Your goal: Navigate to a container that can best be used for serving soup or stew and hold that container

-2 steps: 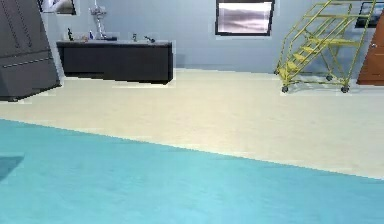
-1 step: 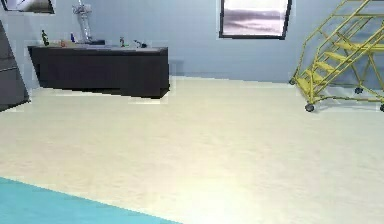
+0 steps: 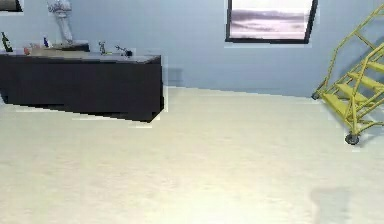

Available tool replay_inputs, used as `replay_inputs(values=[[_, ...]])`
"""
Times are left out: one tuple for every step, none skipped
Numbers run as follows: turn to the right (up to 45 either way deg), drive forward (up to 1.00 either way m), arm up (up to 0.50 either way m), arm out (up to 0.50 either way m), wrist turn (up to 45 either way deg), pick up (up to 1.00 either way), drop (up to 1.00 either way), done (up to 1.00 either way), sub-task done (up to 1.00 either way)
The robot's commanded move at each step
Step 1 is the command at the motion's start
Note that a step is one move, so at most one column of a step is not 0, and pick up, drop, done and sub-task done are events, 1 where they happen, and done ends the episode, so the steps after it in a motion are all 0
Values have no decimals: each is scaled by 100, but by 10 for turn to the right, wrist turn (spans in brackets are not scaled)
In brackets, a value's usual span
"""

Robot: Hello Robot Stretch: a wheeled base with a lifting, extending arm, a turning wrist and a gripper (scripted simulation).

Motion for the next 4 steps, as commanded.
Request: replay_inputs(values=[[0, 100, 0, 0, 0, 0, 0, 0, 0], [0, 100, 0, 0, 0, 0, 0, 0, 0], [0, 100, 0, 0, 0, 0, 0, 0, 0], [0, 40, 0, 0, 0, 0, 0, 0, 0]])
